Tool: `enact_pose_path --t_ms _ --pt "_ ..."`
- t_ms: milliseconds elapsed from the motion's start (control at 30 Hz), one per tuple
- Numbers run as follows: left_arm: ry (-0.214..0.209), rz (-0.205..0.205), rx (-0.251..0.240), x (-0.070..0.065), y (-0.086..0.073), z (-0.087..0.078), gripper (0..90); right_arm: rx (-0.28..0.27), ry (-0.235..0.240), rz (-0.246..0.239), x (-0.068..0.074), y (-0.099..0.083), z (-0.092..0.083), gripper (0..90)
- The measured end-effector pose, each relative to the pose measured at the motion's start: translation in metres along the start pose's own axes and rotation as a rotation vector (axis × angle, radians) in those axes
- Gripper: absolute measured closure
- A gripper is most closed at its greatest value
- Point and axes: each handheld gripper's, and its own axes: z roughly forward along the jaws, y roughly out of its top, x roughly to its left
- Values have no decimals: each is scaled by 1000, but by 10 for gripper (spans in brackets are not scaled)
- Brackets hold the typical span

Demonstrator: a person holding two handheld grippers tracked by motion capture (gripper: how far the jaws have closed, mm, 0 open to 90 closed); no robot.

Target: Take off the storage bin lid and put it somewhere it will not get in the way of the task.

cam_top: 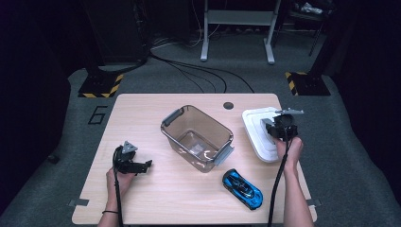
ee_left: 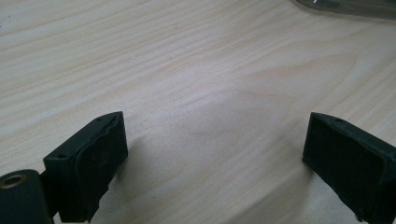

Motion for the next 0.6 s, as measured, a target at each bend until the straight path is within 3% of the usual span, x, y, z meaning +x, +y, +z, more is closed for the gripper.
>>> enact_pose_path --t_ms 300,600 --pt "0 0 0 0 0 0 62 31 6 31 1 -9 16 668" --pt "0 0 0 0 0 0 62 48 4 30 4 -15 27 668"
